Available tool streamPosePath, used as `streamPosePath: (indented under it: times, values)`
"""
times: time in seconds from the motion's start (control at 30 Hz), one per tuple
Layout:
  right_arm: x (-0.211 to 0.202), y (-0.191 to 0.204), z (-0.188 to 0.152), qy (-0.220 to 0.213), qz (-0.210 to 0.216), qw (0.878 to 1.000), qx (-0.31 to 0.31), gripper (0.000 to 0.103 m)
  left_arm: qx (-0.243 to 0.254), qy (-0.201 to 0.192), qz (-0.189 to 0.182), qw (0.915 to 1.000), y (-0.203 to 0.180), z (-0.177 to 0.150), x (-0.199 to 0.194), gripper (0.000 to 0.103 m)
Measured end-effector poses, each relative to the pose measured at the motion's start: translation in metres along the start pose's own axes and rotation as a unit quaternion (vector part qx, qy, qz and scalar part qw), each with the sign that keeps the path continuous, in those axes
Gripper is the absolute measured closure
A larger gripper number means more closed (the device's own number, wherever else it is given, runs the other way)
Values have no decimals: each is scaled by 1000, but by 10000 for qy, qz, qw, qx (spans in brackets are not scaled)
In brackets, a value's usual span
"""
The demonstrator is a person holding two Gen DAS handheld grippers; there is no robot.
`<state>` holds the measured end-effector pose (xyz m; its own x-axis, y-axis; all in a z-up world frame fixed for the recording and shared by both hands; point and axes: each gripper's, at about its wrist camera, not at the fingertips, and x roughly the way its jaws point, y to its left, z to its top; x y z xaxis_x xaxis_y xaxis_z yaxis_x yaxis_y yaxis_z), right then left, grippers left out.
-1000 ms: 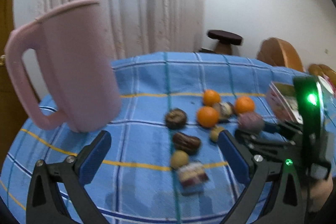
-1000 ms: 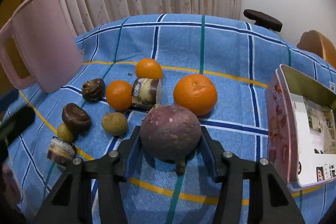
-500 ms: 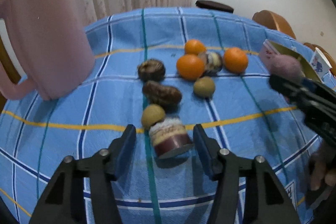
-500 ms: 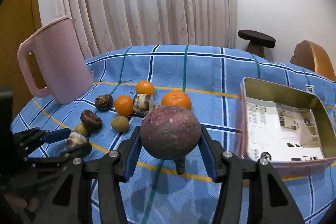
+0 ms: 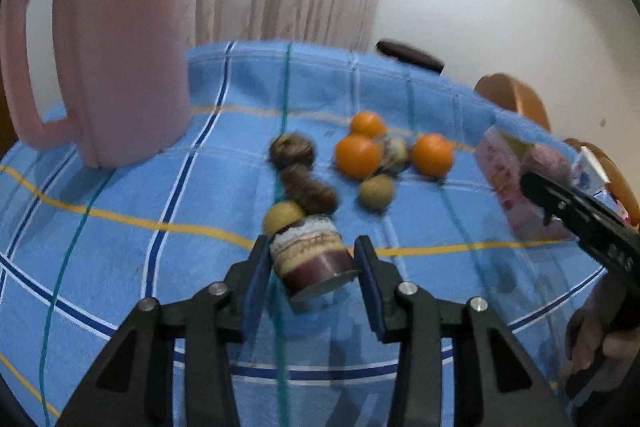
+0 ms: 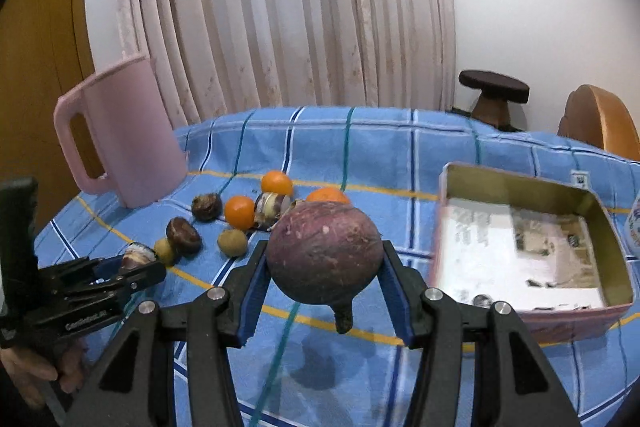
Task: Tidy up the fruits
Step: 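Carry both items into the tin and open both tools to release them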
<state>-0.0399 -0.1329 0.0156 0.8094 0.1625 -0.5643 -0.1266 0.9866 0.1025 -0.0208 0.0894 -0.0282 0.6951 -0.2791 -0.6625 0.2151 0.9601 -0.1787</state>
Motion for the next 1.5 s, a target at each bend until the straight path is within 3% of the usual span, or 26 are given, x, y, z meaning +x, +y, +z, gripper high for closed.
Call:
streamPosePath:
  times: [0.13,0.33,0.57,0.73,1.03,1.5]
  values:
    - [-16,-26,5,-238,-98,9995,157,49,244,-478,-121,9985,-26,13,-8,59]
    - [-27,-82,11,-448,-794,9952,353,49,601,-714,-491,9944,-86,34,2,59]
    - [-29,-150,8,-290,-1469,9872,555,49,945,-508,-1043,9887,-167,55,37,59]
    - [-29,-180,3,-59,-1450,9871,677,49,1210,-242,-1210,9850,-224,57,68,59]
    - [-10,-195,-4,371,-1287,9891,619,48,1222,97,-1118,9861,-247,55,100,59]
    - [-2,-186,-7,483,-1406,9881,386,48,1298,46,-1074,9857,-249,53,102,57]
